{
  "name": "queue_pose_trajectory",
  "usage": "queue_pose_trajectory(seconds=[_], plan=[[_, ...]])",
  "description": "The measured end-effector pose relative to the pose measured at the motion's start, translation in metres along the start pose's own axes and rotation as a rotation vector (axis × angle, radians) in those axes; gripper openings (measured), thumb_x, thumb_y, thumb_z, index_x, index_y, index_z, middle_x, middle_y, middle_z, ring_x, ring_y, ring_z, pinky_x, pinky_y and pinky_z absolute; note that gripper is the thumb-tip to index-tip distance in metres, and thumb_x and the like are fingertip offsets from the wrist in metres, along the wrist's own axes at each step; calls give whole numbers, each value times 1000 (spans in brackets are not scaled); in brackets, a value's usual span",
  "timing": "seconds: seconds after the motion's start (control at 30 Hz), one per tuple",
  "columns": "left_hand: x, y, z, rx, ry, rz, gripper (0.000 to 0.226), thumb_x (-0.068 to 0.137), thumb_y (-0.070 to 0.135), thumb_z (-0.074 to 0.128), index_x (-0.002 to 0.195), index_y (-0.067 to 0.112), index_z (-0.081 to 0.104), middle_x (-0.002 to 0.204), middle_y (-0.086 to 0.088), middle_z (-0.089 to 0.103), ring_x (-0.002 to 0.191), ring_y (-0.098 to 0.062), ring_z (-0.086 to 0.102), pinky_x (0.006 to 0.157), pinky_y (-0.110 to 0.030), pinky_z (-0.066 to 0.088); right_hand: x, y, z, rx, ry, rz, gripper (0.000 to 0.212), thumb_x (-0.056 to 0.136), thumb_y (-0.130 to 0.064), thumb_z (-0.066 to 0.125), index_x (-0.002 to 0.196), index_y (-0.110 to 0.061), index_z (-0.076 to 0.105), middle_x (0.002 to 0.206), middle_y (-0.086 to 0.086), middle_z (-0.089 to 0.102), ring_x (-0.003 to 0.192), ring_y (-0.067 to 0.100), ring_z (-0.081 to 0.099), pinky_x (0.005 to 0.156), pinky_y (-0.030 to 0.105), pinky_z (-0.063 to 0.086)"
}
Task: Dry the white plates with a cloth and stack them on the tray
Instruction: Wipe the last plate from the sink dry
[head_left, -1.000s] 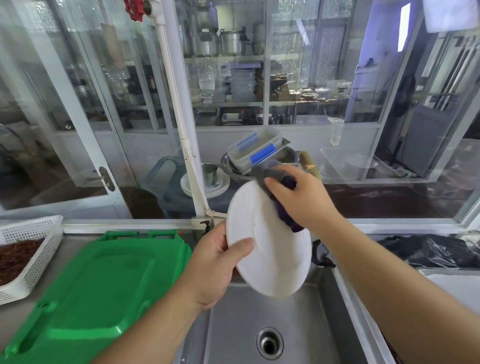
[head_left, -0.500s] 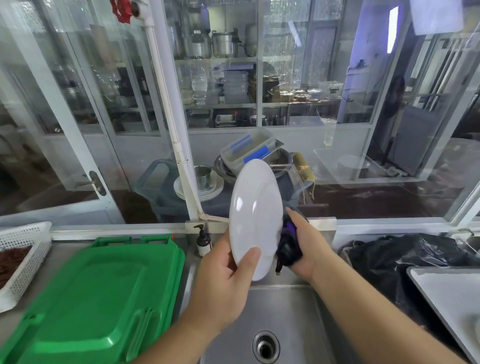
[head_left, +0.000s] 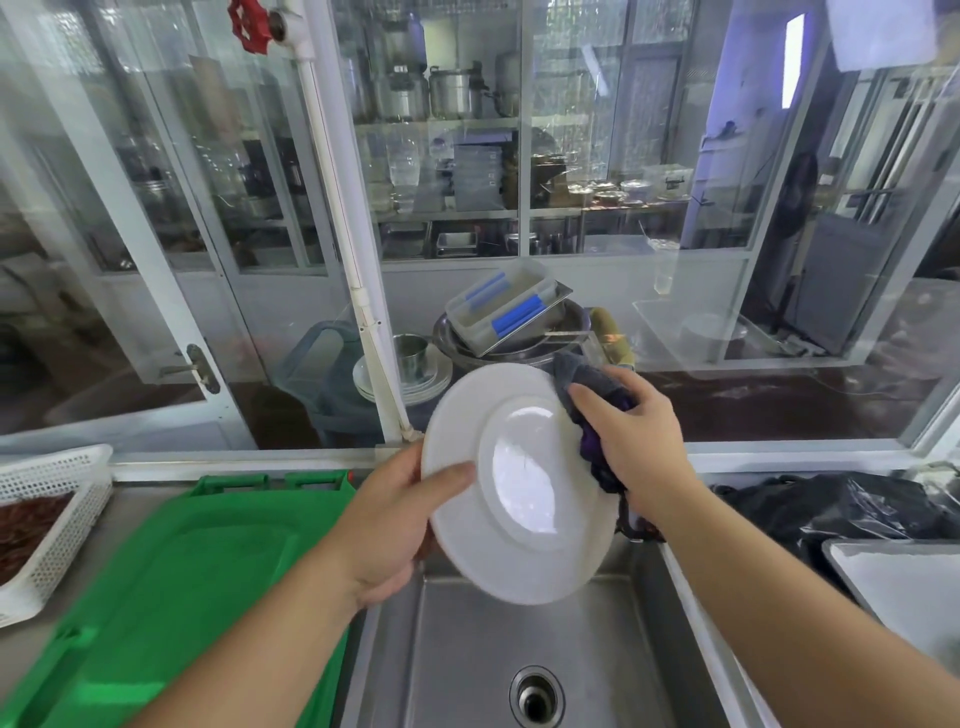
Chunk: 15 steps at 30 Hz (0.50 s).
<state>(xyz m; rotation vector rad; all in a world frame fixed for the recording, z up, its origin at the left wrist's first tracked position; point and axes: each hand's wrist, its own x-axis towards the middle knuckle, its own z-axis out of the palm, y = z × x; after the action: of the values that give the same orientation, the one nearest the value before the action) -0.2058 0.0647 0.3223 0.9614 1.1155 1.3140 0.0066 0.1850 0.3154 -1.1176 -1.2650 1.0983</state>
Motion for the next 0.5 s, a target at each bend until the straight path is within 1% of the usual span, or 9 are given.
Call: queue_pose_trajectory(seconds=[0.07,0.1,0.17,0.2,0.27,0.33,0.37,0.43,0.5], plan=[[-1,0,0,43,-20,-31,37,82,14,70,118,16,71,109,-10,80,98,-22,77,81,-36,63,2,-8,0,-91,-36,-78,18,85,-41,78,98,-52,75,81,-17,76,61,1,69,49,16,52],[-2,-1,0,37,-17,-31,36,82,13,69,117,15,71,107,-10,80,97,-22,77,79,-36,63,2,-12,0,-105,-50,-92,18,85,-41,78,98,-53,74,82,-18,76,63,1,70,50,14,51],[-5,-3,2,10,-25,-3,30,81,13,69,110,16,77,105,-10,80,94,-22,78,74,-33,64,3,-16,0,-116,-70,-105,18,85,-43,77,98,-53,74,84,-18,76,67,1,71,50,13,51],[-6,-4,4,10,-37,24,27,82,14,70,106,20,80,106,-9,80,96,-22,77,74,-31,63,4,-17,0,-119,-75,-100,17,85,-43,77,99,-54,74,85,-18,76,69,1,71,50,14,51],[-7,-5,9,28,-50,89,23,89,16,77,103,33,82,111,-6,80,102,-20,76,79,-29,62,5,-18,0,-93,-65,-59,15,87,-44,76,98,-54,74,81,-16,76,63,1,70,48,18,52],[-5,-8,13,41,1,175,27,85,18,75,103,39,82,113,-3,80,107,-18,75,87,-32,61,5,-14,1,-45,-29,-11,9,87,-46,76,95,-50,75,75,-12,75,54,3,66,47,21,52],[-3,-10,14,42,42,219,29,83,21,75,103,41,81,115,-1,79,109,-17,74,92,-34,60,3,-12,3,-29,-7,16,6,88,-46,75,93,-48,75,73,-11,74,52,3,65,47,21,51],[1,-13,16,51,103,307,31,78,33,78,107,45,79,118,3,79,114,-16,72,97,-37,56,-2,-3,8,54,28,103,1,89,-45,75,90,-45,74,68,-10,73,50,5,66,46,21,51],[3,-18,17,115,140,386,34,78,44,76,112,49,76,122,9,77,118,-12,70,96,-30,55,-11,7,16,188,53,208,4,92,-45,75,88,-43,74,71,-5,75,56,13,69,52,27,55]])
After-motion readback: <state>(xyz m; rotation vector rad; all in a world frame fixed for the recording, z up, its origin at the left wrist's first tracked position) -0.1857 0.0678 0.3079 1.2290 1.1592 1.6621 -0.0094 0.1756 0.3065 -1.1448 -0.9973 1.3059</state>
